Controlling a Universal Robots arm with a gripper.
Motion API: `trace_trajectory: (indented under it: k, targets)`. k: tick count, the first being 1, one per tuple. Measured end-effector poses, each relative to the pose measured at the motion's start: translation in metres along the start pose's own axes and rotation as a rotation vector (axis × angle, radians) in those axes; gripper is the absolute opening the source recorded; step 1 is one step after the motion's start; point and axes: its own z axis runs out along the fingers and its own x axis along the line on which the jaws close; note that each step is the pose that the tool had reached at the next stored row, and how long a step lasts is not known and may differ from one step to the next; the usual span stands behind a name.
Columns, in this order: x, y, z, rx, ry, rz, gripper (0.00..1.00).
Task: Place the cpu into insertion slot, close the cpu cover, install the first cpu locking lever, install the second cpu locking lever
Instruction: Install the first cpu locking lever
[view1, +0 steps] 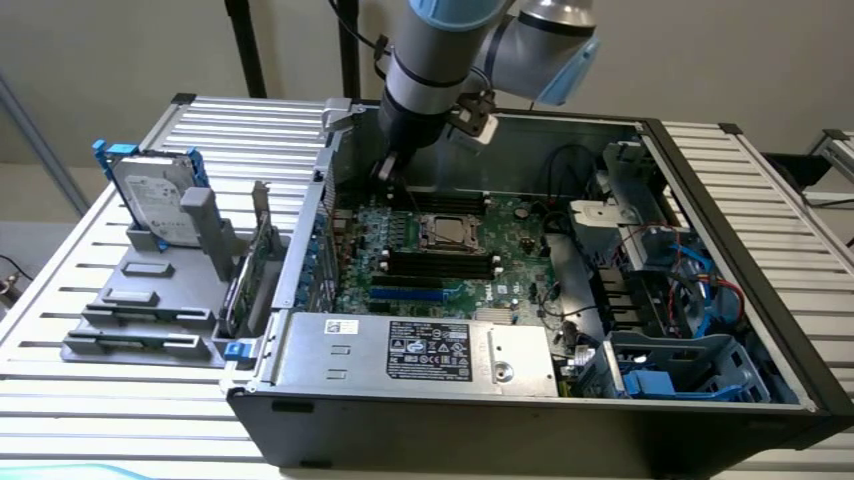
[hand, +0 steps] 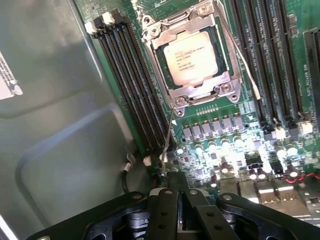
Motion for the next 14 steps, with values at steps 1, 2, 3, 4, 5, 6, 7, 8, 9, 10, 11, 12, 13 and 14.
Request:
trace_trajectory:
  k: [1,2,3,4,5,6,7,8,9,10,11,12,13,14]
  targets:
    - [0.0,0.0,0.0002,0.0008,0.0087,0.006,0.11]
    - [0.0,0.0001,0.0004,0.0013,0.0158,0.011,0.11]
    - [0.0,0.0001,0.0005,0.0013,0.0206,0.016,0.11]
    - [0.0,0.0002,0.0005,0.0011,0.0234,0.019,0.11]
    - [0.0,0.0007,0.0004,0.0007,0.0246,0.021,0.11]
    - [0.0,0.0016,0.0002,0.0002,0.0255,0.023,0.11]
    - [0.0,0.0026,-0.0001,-0.0003,0.026,0.025,0.11]
    - [0.001,0.004,-0.0003,-0.0006,0.0266,0.026,0.11]
    - [0.001,0.0057,-0.0006,-0.0009,0.0268,0.027,0.11]
    - [0.002,0.008,-0.0012,-0.001,0.0268,0.027,0.11]
    - [0.003,0.0111,-0.0017,-0.001,0.0269,0.027,0.11]
    - [0.005,0.0147,-0.0025,-0.001,0.0268,0.028,0.11]
    - [0.006,0.0188,-0.0034,-0.001,0.0266,0.028,0.11]
    - [0.008,0.0235,-0.0043,-0.001,0.0267,0.027,0.11]
